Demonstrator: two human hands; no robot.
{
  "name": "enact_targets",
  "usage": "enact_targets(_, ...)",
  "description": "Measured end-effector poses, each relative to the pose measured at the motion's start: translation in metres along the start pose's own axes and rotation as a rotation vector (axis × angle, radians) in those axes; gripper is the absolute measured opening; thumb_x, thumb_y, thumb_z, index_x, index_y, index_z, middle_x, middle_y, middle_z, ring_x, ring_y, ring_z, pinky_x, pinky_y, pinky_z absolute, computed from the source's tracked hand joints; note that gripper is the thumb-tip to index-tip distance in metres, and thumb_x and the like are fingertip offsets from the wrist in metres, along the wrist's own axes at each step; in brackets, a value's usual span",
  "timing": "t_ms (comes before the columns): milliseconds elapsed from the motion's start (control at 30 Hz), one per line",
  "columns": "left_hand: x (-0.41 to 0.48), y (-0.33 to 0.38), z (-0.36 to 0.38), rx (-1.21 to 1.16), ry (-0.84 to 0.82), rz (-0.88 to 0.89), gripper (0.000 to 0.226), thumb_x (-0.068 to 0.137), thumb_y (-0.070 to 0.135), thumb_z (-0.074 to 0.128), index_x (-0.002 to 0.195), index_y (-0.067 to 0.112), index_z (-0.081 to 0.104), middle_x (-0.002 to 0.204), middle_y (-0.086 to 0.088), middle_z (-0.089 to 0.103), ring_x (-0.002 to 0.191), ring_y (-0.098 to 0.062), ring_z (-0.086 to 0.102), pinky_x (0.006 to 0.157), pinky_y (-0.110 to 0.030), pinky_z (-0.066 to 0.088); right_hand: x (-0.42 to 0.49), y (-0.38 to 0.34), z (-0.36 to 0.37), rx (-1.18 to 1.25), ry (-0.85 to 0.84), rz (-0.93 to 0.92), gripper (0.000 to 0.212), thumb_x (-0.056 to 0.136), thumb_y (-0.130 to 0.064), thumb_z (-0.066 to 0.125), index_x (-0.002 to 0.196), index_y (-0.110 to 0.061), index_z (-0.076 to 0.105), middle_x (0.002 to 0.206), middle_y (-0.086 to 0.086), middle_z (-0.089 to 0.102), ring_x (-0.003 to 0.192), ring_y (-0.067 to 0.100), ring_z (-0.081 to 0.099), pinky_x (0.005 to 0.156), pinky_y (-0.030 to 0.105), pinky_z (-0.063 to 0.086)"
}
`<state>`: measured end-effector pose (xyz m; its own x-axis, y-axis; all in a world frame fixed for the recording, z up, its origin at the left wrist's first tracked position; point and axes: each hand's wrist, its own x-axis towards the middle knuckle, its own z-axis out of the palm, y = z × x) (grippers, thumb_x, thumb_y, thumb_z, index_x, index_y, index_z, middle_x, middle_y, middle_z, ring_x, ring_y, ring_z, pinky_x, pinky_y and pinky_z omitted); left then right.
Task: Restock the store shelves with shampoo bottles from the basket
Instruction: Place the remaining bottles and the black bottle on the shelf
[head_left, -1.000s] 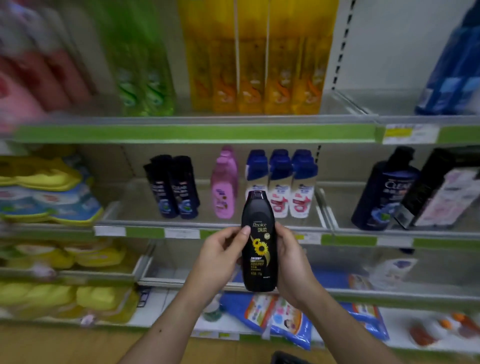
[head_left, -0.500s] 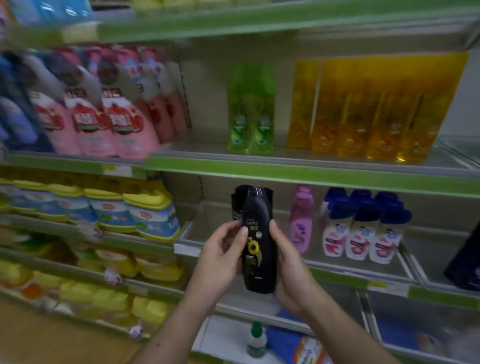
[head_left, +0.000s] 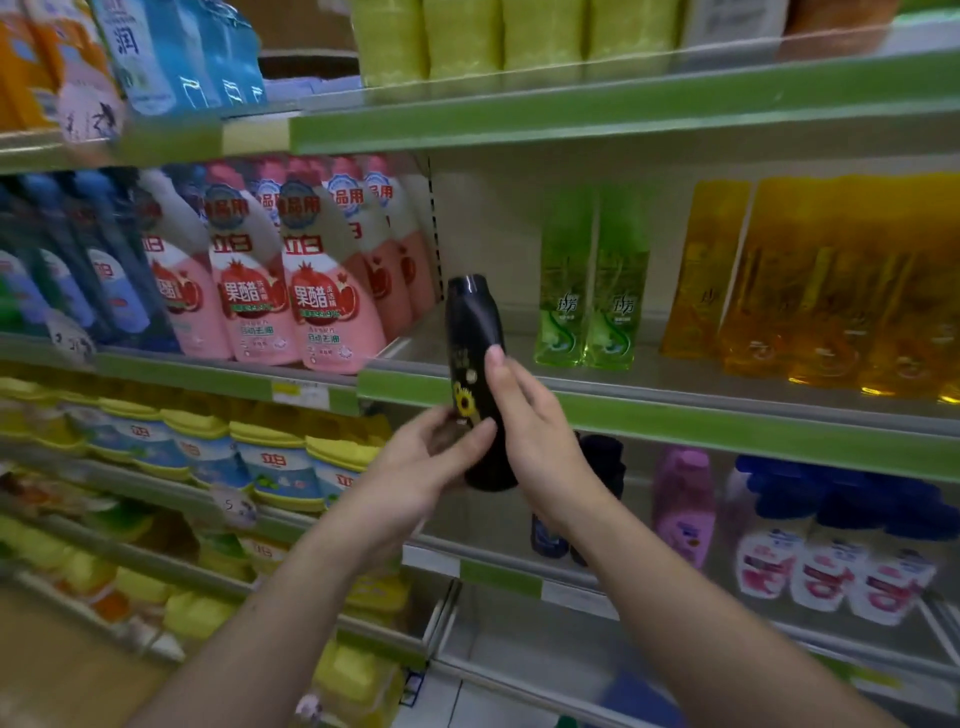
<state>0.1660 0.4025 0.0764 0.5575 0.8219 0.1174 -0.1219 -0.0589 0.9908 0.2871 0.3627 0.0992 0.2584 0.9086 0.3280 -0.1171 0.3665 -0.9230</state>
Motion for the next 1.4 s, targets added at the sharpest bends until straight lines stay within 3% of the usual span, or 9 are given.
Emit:
enact_targets(167, 0.047, 0.033, -0.011, 0.134, 0.124, 0.113, 0.057, 0.071, 0.026, 0.078, 0.123, 0.01, 0.062, 0.113, -0.009, 0.074, 0.108, -0.023, 0.07, 0.095, -0.039, 0.054, 0.036, -0.004, -0.004, -0.107, 0.084, -0.116, 0.026, 0.104, -0.028, 0.05, 0.111, -0.013, 0.07, 0.101, 0.0, 0.075, 0.096, 0.009, 0.069, 0.09, 0.029, 0.055)
enact_targets(367, 0.117, 0.066, -0.026, 0.417, 0.284, 0.198, 0.056, 0.072, 0.022, 0.087, 0.12, 0.01, 0.06, 0.104, 0.003, 0.073, 0.091, -0.004, 0.07, 0.08, -0.018, 0.055, 0.054, 0.004, -0.029, -0.568, 0.168, -0.235, 0.016, 0.099, -0.026, 0.058, 0.109, -0.018, 0.067, 0.088, -0.008, 0.067, 0.08, 0.003, 0.059, 0.074, 0.021, 0.05)
enact_targets(533, 0.165, 0.071, -0.033, 0.582, 0.226, 0.151, 0.043, 0.074, 0.022, 0.087, 0.111, 0.011, 0.069, 0.104, -0.003, 0.074, 0.095, -0.015, 0.07, 0.09, -0.031, 0.055, 0.07, -0.004, -0.031, -0.785, 0.129, -0.247, 0.012, 0.098, -0.023, 0.057, 0.09, -0.019, 0.066, 0.071, -0.011, 0.061, 0.064, 0.003, 0.056, 0.056, 0.016, 0.041)
enact_targets(667, 0.186, 0.062, -0.035, 0.586, 0.162, 0.091, 0.065, 0.07, 0.019, 0.09, 0.128, 0.009, 0.061, 0.116, -0.005, 0.071, 0.109, -0.022, 0.067, 0.097, -0.034, 0.054, 0.079, -0.003, -0.029, -0.862, 0.098, -0.176, 0.013, 0.097, -0.024, 0.057, 0.091, -0.019, 0.068, 0.076, -0.007, 0.066, 0.067, 0.006, 0.059, 0.061, 0.022, 0.046)
enact_targets(767, 0.189, 0.055, -0.036, 0.618, 0.122, 0.052, 0.057, 0.075, 0.012, 0.085, 0.125, 0.004, 0.061, 0.111, -0.003, 0.067, 0.102, -0.018, 0.065, 0.067, -0.004, 0.047, 0.082, 0.0, -0.028, -0.908, 0.094, -0.141, 0.013, 0.096, -0.024, 0.057, 0.09, -0.02, 0.067, 0.073, -0.005, 0.066, 0.063, 0.007, 0.057, 0.059, 0.025, 0.046)
enact_targets(867, 0.189, 0.049, -0.035, 0.577, 0.117, 0.049, 0.055, 0.076, 0.014, 0.085, 0.124, 0.008, 0.06, 0.11, 0.001, 0.067, 0.087, -0.009, 0.062, 0.052, 0.001, 0.041, 0.082, 0.0, -0.028, -0.951, 0.083, -0.121, 0.012, 0.095, -0.023, 0.057, 0.089, -0.019, 0.067, 0.071, -0.003, 0.066, 0.063, 0.009, 0.056, 0.06, 0.028, 0.046)
enact_targets(1067, 0.172, 0.055, -0.029, 0.598, 0.163, 0.051, 0.054, 0.074, 0.025, 0.087, 0.117, 0.008, 0.058, 0.116, -0.002, 0.065, 0.108, -0.018, 0.064, 0.083, -0.02, 0.05, 0.076, -0.007, -0.037, -0.91, 0.232, -0.274, 0.016, 0.098, -0.03, 0.056, 0.09, -0.019, 0.063, 0.074, -0.008, 0.06, 0.067, 0.007, 0.055, 0.059, 0.024, 0.045)
enact_targets(1200, 0.13, 0.051, -0.005, 0.74, 0.53, 0.548, 0.058, 0.089, 0.047, 0.066, 0.126, 0.007, 0.048, 0.126, -0.011, 0.047, 0.123, -0.029, 0.047, 0.105, -0.035, 0.038, 0.067, -0.018, -0.059, -0.934, 0.499, -0.463, 0.021, 0.096, -0.033, 0.062, 0.105, -0.015, 0.055, 0.098, -0.003, 0.054, 0.093, 0.016, 0.052, 0.081, 0.032, 0.047)
enact_targets(1400, 0.129, 0.057, 0.046, 0.625, -0.016, 0.142, 0.12, 0.071, 0.074, 0.058, 0.156, 0.018, -0.005, 0.166, -0.01, 0.011, 0.148, -0.022, 0.027, 0.116, -0.034, 0.027, 0.065, -0.034, -0.094, -1.031, 0.596, -0.235, 0.086, 0.085, -0.06, 0.064, 0.142, -0.005, 0.03, 0.134, 0.011, 0.034, 0.129, 0.021, 0.03, 0.112, 0.036, 0.028)
